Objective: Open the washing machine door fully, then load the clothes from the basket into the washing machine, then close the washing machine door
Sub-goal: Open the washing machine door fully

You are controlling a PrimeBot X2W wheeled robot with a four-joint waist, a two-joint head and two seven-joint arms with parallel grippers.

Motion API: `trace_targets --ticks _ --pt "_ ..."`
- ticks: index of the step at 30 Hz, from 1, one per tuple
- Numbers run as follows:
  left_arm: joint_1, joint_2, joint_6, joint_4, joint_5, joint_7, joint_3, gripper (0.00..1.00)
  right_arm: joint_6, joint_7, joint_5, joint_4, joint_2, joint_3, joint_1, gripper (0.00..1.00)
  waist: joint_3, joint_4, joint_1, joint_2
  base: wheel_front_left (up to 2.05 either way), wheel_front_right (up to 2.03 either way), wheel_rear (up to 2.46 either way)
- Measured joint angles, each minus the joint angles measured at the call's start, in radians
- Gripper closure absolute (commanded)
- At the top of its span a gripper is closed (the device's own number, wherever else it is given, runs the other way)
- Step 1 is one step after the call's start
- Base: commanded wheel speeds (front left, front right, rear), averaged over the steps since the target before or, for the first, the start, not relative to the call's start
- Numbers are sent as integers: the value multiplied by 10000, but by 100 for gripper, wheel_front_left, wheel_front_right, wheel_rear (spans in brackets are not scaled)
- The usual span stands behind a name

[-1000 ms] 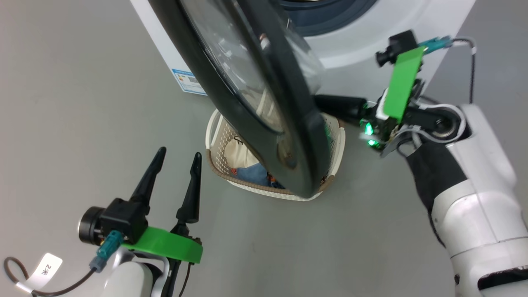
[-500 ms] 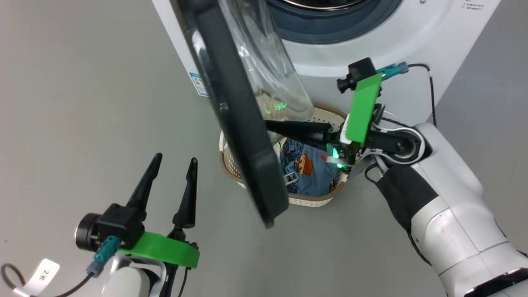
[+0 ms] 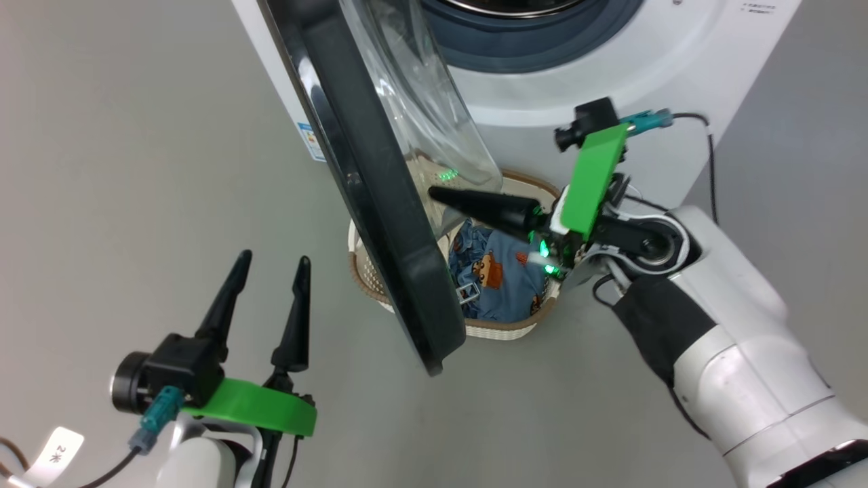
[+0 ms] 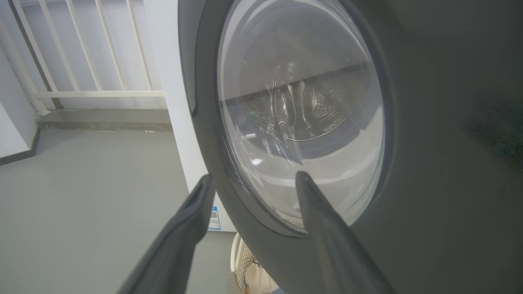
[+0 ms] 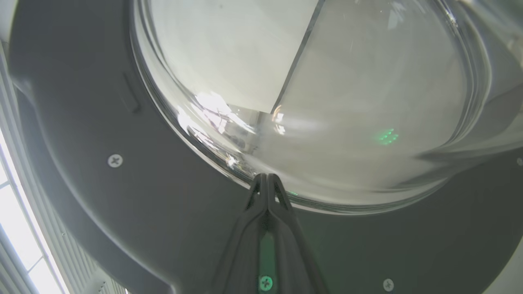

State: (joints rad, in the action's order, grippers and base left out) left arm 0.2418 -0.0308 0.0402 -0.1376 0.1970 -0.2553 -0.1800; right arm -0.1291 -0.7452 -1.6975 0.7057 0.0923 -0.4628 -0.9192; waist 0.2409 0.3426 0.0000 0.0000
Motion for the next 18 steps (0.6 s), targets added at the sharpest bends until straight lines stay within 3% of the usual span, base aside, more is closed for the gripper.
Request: trace_targets --ticks 2,3,4,14,18 --pt "0 0 -2 -10 -2 0 111 0 0 295 0 -203 138 79 5 100 -23 -80 0 0 0 0 0" --pt "-1 0 -2 -15 -8 0 217 0 0 738 2 -456 347 245 23 55 -48 -171 0 0 0 0 0" --pt "-1 -2 -2 -15 -42 0 255 0 0 1028 40 -675 464 334 70 0 -63 -218 0 0 0 0 0" --pt "-198 -2 12 2 -174 0 759 0 2 4268 1208 -2667 1505 1302 1848 0 -313 -801 0 0 0 0 0" --pt "-239 -4 31 12 -261 0 988 0 2 5662 2522 -3480 1962 1386 2562 0 -457 -1106 0 0 0 0 0"
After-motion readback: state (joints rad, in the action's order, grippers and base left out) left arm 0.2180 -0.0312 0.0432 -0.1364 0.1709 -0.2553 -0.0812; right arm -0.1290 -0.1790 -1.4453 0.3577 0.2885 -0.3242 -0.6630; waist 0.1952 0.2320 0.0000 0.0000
